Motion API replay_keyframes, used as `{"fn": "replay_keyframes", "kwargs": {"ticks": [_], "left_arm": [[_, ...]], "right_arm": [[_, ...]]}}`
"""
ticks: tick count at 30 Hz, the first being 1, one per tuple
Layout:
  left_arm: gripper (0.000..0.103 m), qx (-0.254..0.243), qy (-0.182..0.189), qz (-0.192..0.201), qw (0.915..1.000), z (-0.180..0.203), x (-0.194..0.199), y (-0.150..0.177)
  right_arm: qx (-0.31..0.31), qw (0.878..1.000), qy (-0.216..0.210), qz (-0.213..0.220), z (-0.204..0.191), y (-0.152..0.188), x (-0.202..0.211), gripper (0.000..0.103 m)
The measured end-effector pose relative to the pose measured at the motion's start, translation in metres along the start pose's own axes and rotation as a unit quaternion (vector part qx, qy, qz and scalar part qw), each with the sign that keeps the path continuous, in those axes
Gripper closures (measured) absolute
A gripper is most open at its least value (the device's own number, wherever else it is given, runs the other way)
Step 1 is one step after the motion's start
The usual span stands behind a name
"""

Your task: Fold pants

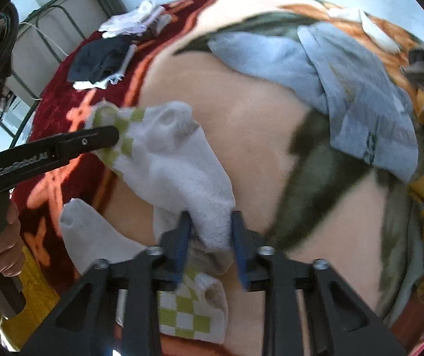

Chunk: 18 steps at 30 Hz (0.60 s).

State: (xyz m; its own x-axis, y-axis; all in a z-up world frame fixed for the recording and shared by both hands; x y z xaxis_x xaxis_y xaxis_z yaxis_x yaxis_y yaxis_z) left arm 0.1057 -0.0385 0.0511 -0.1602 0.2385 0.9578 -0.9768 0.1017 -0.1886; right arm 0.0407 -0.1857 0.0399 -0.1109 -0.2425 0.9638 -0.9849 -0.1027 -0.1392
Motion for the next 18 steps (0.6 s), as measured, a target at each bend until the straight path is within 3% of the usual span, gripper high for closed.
{"fn": "replay_keyframes", "kwargs": {"ticks": [8,14,18], "left_arm": [[0.091,-0.005,0.001,0.027,0.9996,0.002,0.034,0.010],[0.091,0.016,0.041,0.017,0.9989,-0.003,0.049,0.032],[0.091,0.018,0.037,0.021,0.9989,-0.005,0.064,0.044]], "right_arm": [[0.021,0.997,0.039,0.069,-0.001,-0.014,0.045,0.090],[0.031,0.995,0.037,0.082,-0.006,-0.023,0.061,0.090],[0.038,0.996,0.014,0.084,-0.015,-0.019,0.068,0.090]]}}
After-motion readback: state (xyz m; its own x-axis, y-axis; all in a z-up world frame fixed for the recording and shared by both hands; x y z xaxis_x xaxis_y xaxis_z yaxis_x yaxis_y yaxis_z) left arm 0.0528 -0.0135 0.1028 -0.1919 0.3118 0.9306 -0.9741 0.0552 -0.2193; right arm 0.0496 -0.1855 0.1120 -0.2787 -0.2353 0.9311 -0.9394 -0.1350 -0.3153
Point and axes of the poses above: each gripper's, at about its wrist camera, not at the fingertips, and x roughly against the way its jaws point, z to its right, y to its underside, the point moved 2 cm from there along -x, roughly the way its jaws point, and after that the axes turned 15 degrees about -z, right-handed, at the moved point
